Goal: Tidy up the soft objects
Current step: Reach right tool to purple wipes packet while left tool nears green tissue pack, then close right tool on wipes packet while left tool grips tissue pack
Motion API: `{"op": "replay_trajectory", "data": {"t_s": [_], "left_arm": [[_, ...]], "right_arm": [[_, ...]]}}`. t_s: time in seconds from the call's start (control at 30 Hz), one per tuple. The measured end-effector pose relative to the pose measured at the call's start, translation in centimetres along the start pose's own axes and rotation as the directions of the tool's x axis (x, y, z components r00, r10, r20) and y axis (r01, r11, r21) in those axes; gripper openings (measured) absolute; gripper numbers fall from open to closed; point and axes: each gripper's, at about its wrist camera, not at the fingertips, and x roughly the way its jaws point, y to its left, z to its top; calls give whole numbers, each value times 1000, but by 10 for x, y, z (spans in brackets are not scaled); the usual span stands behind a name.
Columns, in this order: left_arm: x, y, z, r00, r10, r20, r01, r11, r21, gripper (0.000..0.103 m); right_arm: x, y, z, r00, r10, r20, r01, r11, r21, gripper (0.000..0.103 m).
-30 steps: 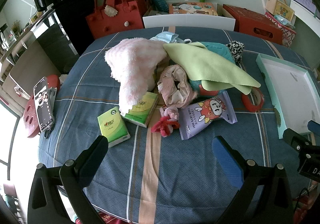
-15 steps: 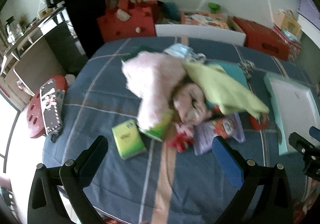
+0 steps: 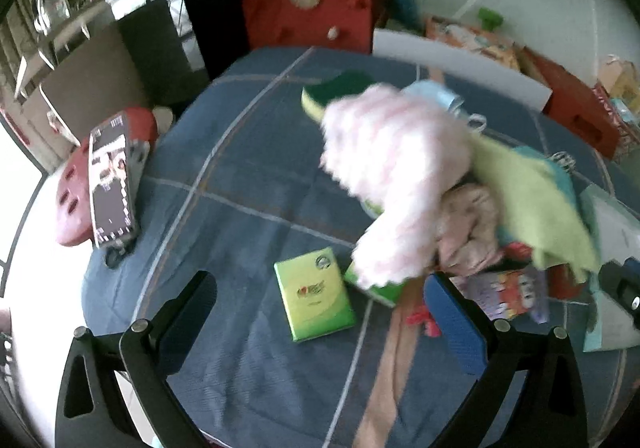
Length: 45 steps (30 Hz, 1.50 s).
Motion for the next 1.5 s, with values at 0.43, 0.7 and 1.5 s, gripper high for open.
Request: {"op": "replay_trajectory", "data": {"t_s": [0.43, 0.7, 1.5], "left_arm": [[53, 19, -11, 996, -4, -89, -1, 998, -59, 101], [61, 16, -14, 995, -21, -94, 17, 999, -43, 92], [65, 28, -22, 992, -47, -120, 44, 998, -34, 51]], "right_arm": [[64, 32, -23, 986, -15, -164, 4, 998, -66, 103], [74, 45, -38, 977, -44, -210, 16, 991, -130, 103], [103, 96, -60, 967, -124, -224, 68, 968, -241, 103]]}}
